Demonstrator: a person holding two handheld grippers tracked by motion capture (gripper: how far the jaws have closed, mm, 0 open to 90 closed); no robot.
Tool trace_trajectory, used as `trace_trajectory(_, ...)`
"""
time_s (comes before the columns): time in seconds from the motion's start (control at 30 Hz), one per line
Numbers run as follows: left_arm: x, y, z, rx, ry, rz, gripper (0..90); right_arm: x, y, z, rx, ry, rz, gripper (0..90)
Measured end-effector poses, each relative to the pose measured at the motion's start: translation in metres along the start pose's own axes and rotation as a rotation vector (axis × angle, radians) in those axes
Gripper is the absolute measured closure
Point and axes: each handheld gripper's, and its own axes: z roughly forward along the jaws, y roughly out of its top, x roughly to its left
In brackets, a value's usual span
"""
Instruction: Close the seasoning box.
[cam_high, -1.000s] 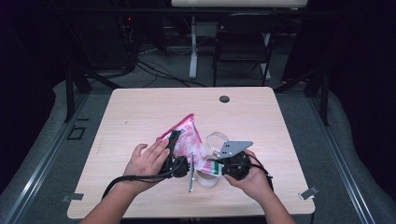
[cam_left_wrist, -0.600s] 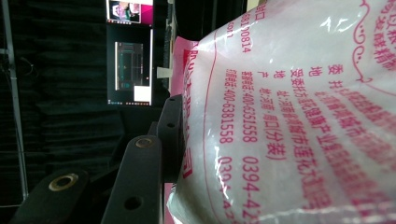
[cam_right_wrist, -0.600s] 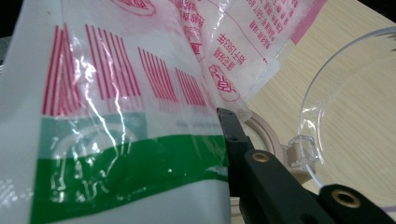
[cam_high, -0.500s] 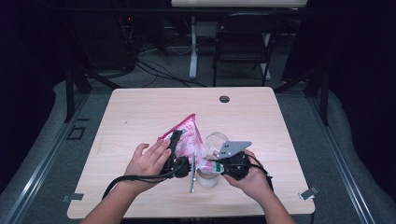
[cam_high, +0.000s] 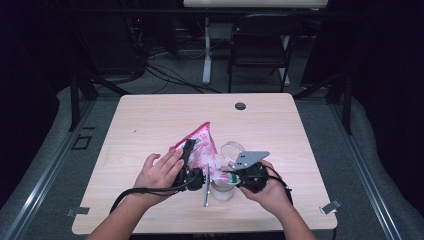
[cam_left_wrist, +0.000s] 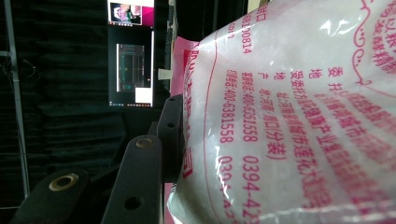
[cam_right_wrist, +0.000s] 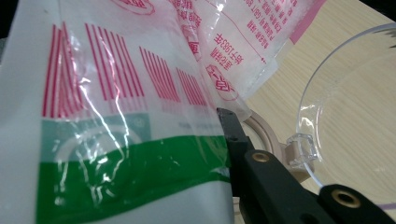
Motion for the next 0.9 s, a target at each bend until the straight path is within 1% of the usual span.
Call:
trace_trajectory(0.6, 0.0002, 0.0026, -0.0002, -0.01, 0.002, 0.005, 64.2, -0.0011, -0.0019, 0.0029, 0.009, 0.0, 0.005, 90.0)
trace_trajectory(0.63, -0.0003, 0.0024, 0.0005, -0.019, 0.007, 0.004, 64.2, -0.0015, -0.002, 0.0028, 0.014, 0.0, 0.003, 90.0)
trace_trajectory(0.7, -0.0007, 0.0027, 0.0005, -0.021, 0.011, 0.009, 64.2, -0.0016, -0.0023, 0.0032, 0.013, -0.003, 0.005, 90.0)
trace_trajectory(0.73, -0.0004, 0.0032, -0.0004, -0.01, 0.008, 0.013, 64.2, -0.0017, -0.0024, 0.0034, 0.013, -0.003, 0.005, 90.0)
trace_trajectory(0.83, -0.0008, 0.0034, -0.0005, -0.009, 0.003, 0.012, 64.2, -0.0019, -0.0026, 0.0039, 0.015, -0.001, 0.005, 90.0)
trace_trajectory(0.87, -0.0003, 0.0037, -0.0007, -0.009, 0.009, 0.021, 64.2, -0.0019, -0.0027, 0.0039, 0.016, -0.001, 0.005, 90.0)
trace_trajectory(0.9, -0.0006, 0.0038, -0.0006, -0.01, 0.007, 0.019, 64.2, -0.0018, -0.0028, 0.0043, 0.014, 0.001, 0.008, 90.0)
